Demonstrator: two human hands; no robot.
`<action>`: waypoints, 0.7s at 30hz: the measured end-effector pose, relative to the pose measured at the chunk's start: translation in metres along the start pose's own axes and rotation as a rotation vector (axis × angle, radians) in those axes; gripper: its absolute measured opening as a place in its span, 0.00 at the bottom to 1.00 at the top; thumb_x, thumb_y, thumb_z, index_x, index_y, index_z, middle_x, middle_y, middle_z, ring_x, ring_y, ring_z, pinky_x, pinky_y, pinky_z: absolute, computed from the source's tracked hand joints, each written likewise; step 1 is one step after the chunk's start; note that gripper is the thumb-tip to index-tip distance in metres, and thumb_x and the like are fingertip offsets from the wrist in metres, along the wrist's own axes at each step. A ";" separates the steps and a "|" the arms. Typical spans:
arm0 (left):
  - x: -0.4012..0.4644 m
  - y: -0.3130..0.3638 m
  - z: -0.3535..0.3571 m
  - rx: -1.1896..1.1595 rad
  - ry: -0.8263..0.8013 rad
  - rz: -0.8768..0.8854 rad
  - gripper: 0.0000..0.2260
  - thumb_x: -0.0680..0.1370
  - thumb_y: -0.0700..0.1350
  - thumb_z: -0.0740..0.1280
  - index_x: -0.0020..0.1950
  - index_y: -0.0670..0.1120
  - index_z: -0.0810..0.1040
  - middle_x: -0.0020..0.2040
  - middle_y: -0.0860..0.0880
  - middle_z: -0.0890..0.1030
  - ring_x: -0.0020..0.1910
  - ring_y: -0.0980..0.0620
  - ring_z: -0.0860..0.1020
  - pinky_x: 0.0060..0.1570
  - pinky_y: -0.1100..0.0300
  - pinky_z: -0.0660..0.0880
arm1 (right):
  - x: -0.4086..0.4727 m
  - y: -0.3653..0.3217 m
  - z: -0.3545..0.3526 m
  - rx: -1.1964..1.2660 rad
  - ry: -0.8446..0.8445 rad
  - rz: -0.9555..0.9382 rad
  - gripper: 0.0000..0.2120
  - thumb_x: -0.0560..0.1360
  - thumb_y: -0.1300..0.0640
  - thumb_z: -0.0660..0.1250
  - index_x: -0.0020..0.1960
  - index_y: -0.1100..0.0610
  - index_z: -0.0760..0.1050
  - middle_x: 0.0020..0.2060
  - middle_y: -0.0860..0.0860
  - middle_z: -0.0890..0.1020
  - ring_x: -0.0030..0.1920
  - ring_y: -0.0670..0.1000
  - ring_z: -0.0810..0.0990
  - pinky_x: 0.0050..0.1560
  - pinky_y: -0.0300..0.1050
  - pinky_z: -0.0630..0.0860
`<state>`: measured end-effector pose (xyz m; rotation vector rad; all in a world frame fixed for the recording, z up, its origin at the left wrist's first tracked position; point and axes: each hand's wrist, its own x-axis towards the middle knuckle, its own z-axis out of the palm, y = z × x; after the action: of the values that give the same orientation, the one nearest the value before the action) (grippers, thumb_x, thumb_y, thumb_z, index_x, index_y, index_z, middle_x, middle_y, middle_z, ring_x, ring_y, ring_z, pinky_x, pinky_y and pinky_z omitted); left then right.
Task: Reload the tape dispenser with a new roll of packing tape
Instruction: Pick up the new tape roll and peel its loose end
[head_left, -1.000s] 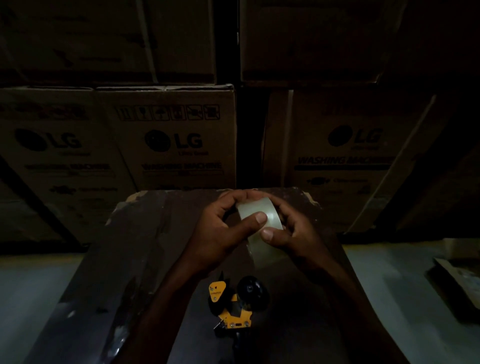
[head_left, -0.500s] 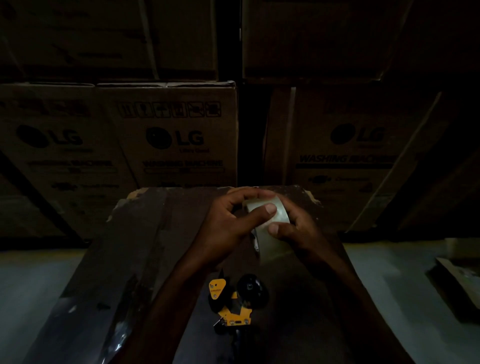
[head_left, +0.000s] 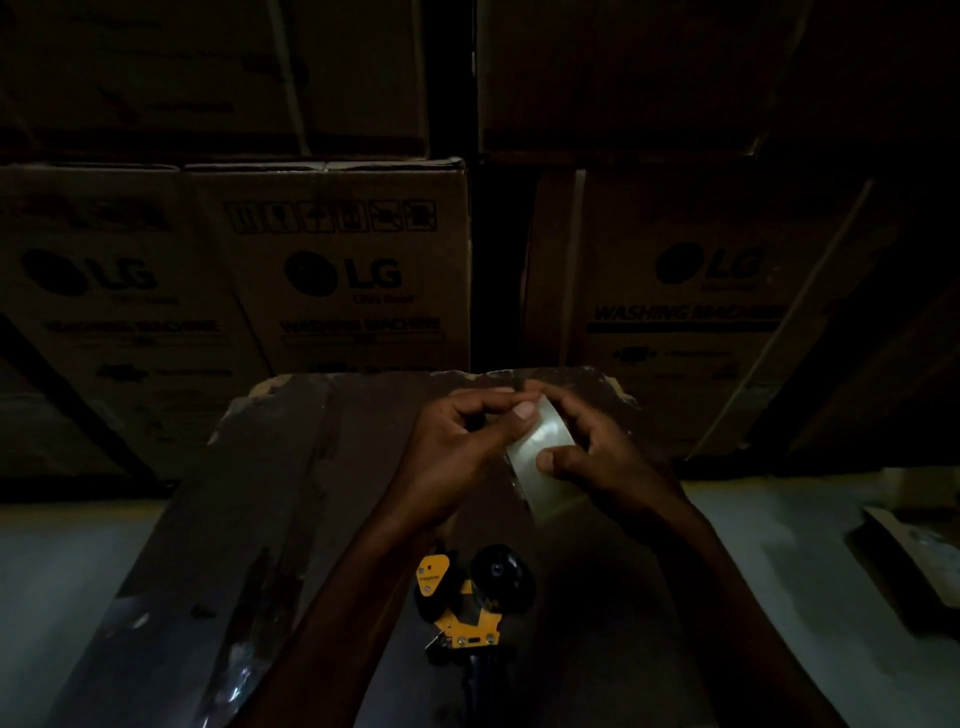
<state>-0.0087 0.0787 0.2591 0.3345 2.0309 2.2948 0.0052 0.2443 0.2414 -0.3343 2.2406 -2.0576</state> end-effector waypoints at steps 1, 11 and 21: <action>0.000 0.000 0.000 -0.011 0.008 -0.003 0.06 0.74 0.39 0.71 0.48 0.47 0.86 0.51 0.47 0.86 0.53 0.51 0.83 0.53 0.56 0.79 | 0.000 -0.002 -0.002 -0.013 -0.015 -0.009 0.41 0.59 0.51 0.73 0.71 0.57 0.66 0.58 0.45 0.81 0.58 0.41 0.81 0.50 0.35 0.77; 0.006 -0.004 -0.002 -0.078 0.101 -0.025 0.05 0.74 0.41 0.71 0.48 0.45 0.85 0.47 0.45 0.87 0.50 0.48 0.84 0.53 0.53 0.80 | 0.002 -0.005 -0.004 -0.090 -0.071 0.049 0.33 0.64 0.50 0.70 0.69 0.52 0.71 0.61 0.51 0.81 0.60 0.49 0.81 0.53 0.41 0.79; 0.005 -0.019 -0.010 -0.053 0.271 0.008 0.05 0.76 0.38 0.69 0.49 0.45 0.83 0.42 0.49 0.85 0.43 0.57 0.82 0.47 0.62 0.80 | 0.003 0.015 0.002 -0.038 -0.007 0.272 0.42 0.62 0.49 0.79 0.73 0.50 0.66 0.66 0.53 0.77 0.64 0.50 0.77 0.65 0.56 0.75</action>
<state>-0.0180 0.0724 0.2395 0.0289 2.0779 2.5137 0.0010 0.2432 0.2265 -0.0347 2.1826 -1.8739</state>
